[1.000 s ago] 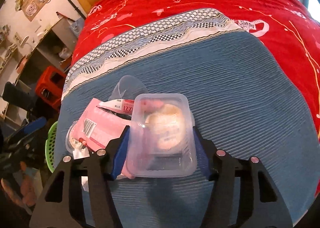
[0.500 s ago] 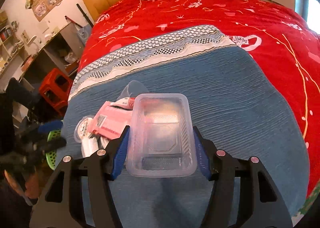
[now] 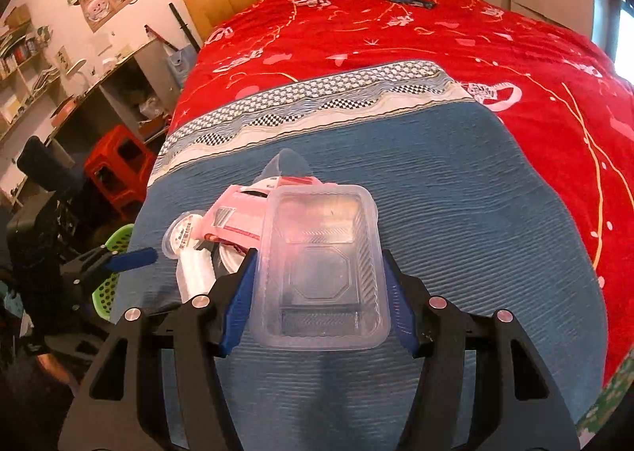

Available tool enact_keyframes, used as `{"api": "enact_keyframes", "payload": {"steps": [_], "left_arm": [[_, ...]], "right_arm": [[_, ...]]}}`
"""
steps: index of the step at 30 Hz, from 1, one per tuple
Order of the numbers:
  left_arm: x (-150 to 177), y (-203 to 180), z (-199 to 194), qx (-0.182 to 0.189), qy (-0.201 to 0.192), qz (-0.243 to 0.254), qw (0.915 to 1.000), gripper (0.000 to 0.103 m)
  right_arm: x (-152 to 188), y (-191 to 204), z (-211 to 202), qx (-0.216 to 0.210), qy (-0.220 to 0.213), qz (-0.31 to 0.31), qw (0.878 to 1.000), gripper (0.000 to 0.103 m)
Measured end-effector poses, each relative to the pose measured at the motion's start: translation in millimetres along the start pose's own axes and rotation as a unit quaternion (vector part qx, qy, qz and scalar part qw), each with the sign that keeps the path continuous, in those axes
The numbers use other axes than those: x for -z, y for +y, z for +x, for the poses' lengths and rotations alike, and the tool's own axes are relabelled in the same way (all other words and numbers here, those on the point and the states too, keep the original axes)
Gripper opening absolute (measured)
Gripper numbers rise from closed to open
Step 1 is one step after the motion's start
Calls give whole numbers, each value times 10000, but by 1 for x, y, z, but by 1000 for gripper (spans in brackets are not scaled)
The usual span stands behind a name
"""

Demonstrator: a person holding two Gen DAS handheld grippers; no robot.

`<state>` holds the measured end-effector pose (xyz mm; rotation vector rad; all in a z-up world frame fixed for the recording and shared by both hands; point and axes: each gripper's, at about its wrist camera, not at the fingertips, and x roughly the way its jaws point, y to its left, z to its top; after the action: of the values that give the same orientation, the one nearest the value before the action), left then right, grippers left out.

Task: Collect trash
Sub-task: 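Grasp the clear plastic tray with the right tool while the left tool grasps the white foam block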

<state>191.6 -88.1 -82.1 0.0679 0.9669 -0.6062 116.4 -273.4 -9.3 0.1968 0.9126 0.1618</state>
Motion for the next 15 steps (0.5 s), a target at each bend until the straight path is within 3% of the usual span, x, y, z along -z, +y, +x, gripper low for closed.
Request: {"api": "enact_keyframes", "payload": {"steps": [9,15], "left_arm": [[-2,-6,9,105,-129,83,9998,91],[-1,-5,14,232,-71,59,9997,75]], "right_arm": [[2,0,0,-38,17,15,10000,60],[3,1,1,-59,16,36,10000,60]]}}
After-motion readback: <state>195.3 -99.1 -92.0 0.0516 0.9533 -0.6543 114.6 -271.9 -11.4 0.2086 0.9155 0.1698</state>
